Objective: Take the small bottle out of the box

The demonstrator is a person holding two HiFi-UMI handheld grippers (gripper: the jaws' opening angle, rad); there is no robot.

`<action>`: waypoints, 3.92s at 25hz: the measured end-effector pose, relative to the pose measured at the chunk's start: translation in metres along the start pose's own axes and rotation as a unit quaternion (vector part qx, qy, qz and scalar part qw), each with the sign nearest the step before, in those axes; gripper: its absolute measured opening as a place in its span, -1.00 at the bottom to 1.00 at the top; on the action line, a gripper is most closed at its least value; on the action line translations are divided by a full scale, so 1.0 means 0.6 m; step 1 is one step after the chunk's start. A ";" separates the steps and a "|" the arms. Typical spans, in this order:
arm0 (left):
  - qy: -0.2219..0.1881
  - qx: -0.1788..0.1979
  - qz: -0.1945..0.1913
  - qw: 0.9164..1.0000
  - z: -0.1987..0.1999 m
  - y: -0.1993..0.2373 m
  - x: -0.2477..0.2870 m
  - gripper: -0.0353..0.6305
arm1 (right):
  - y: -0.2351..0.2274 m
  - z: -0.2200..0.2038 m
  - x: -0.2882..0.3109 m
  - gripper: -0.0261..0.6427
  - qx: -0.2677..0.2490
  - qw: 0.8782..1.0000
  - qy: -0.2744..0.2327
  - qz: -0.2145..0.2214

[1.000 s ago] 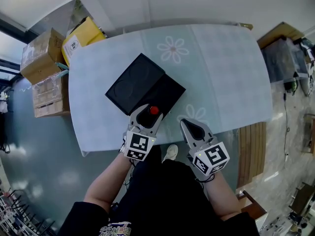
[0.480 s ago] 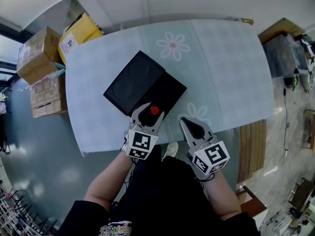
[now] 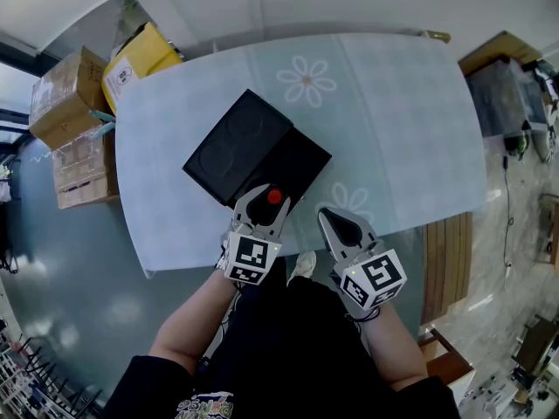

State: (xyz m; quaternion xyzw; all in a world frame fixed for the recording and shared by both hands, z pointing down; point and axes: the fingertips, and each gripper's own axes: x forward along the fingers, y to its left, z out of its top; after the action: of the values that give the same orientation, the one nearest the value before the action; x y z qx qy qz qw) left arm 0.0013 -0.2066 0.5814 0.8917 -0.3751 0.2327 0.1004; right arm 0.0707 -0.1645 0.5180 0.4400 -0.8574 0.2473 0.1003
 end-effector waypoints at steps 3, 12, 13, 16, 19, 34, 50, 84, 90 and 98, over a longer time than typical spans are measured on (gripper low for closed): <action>0.002 -0.002 -0.001 1.000 -0.001 0.001 -0.001 -0.39 | 0.001 0.001 -0.001 -0.85 -0.001 1.000 -0.001 0.001; -0.002 -0.005 0.004 1.000 0.008 0.000 -0.012 -0.40 | 0.001 0.003 -0.017 -0.85 -0.003 1.000 -0.004 0.001; -0.003 -0.005 0.004 1.000 0.011 0.000 -0.014 -0.40 | 0.001 0.004 -0.019 -0.85 -0.004 1.000 -0.005 0.002; -0.007 -0.004 0.008 1.000 0.019 0.000 -0.022 -0.40 | 0.004 0.008 -0.024 -0.85 -0.006 1.000 -0.011 0.005; -0.011 -0.003 0.014 1.000 0.028 -0.001 -0.033 -0.40 | 0.008 0.012 -0.031 -0.85 -0.009 1.000 -0.016 0.008; -0.036 -0.027 0.044 0.998 0.073 -0.048 -0.116 -0.40 | 0.035 0.026 -0.091 -0.85 -0.033 0.998 -0.048 0.037; -0.054 -0.050 0.084 0.994 0.063 -0.153 -0.241 -0.40 | 0.095 0.025 -0.176 -0.85 -0.086 0.991 -0.065 0.080; -0.080 -0.023 -0.003 0.996 -0.039 -0.093 -0.514 -0.40 | 0.376 -0.084 -0.149 -0.85 -0.058 0.997 -0.057 0.004; -0.074 -0.026 -0.028 0.997 -0.066 -0.096 -0.531 -0.40 | 0.400 -0.115 -0.158 -0.85 -0.043 0.997 -0.057 -0.023; -0.068 -0.017 -0.051 0.996 -0.084 -0.099 -0.546 -0.40 | 0.420 -0.141 -0.172 -0.85 -0.026 0.996 -0.064 -0.048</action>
State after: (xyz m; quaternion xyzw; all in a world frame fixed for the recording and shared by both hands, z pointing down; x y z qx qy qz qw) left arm -0.1732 0.0564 0.4648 0.9214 -0.3393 0.1597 0.1020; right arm -0.0744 0.0749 0.4657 0.4926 -0.8463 0.1910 0.0686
